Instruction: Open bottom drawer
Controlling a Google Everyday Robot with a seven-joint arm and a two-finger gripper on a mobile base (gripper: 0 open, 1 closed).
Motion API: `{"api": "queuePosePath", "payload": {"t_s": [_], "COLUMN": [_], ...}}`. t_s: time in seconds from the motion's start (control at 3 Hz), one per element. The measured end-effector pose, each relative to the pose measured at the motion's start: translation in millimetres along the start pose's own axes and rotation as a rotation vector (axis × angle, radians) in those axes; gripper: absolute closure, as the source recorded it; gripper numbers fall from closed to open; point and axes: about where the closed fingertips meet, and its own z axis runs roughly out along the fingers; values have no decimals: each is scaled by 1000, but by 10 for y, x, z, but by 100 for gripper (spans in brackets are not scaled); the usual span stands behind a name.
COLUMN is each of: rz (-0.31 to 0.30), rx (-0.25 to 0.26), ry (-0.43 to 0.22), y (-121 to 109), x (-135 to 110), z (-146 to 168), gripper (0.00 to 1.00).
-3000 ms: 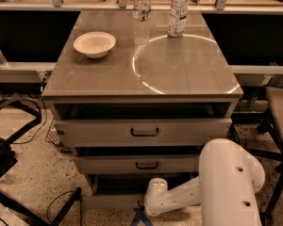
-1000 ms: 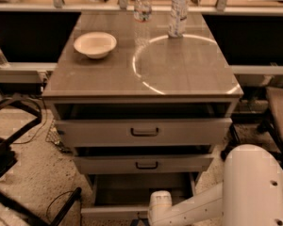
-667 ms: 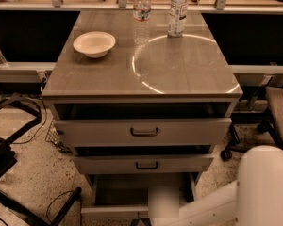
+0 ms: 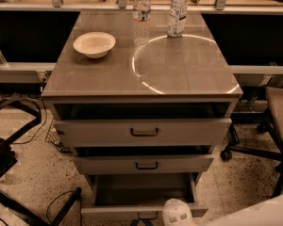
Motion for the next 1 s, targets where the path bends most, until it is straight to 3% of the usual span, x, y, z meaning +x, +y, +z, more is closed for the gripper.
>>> {"api": "queuePosePath", "payload": {"t_s": [0.33, 0.67, 1.0], "rz": [-3, 51, 100], "rx": [66, 70, 36], "ry": [-13, -72, -135], "y": [-195, -405, -532], "x": [184, 401, 481], "z": [-19, 364, 808], "gripper": [100, 100, 100]}}
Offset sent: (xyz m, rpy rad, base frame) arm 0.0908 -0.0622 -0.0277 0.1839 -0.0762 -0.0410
